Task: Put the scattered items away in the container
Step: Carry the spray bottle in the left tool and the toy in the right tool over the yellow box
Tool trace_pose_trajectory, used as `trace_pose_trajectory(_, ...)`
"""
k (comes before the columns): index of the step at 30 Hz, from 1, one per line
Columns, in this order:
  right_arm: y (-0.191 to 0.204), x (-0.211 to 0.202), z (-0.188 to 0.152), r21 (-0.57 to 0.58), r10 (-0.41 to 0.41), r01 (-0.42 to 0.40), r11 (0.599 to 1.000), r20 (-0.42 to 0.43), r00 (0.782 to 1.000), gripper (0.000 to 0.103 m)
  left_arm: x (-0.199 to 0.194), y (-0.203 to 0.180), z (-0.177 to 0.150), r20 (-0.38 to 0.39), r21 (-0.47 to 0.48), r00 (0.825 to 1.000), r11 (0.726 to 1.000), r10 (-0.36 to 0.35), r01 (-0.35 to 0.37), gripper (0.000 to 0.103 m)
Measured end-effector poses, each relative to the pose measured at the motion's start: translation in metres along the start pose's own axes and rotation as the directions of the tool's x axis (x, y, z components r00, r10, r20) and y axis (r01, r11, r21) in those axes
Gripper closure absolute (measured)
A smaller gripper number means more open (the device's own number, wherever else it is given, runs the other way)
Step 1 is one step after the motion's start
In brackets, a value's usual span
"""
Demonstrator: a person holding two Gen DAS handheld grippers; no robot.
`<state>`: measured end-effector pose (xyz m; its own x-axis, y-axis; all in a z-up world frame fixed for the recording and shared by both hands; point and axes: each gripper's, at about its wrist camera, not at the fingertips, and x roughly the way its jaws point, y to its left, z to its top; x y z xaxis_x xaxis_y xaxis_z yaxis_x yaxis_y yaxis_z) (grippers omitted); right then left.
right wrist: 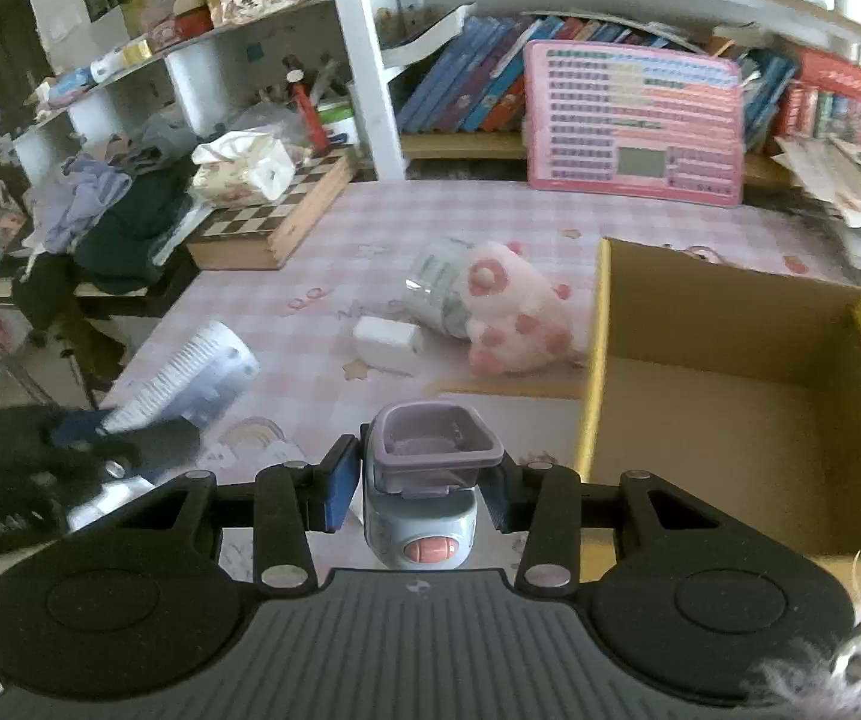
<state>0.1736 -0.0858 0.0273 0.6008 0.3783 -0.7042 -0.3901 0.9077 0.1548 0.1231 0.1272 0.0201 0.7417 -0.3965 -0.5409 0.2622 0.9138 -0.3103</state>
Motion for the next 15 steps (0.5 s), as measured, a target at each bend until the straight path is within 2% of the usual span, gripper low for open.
trace_pose_trajectory(8, 0.001, -0.023, -0.035, 0.068, -0.037, 0.037, 0.997, 0.005, 0.999, 0.063, -0.02, -0.01, -0.012, -0.004, 0.03, 0.999, 0.998, -0.054, 0.054, 0.072)
trace_pose_trajectory(15, 0.001, -0.041, -0.059, 0.12, -0.073, 0.072, 0.99, 0.007, 0.997, 0.063, -0.022, -0.019, -0.022, -0.029, 0.047, 0.993, 0.992, -0.113, 0.114, 0.072)
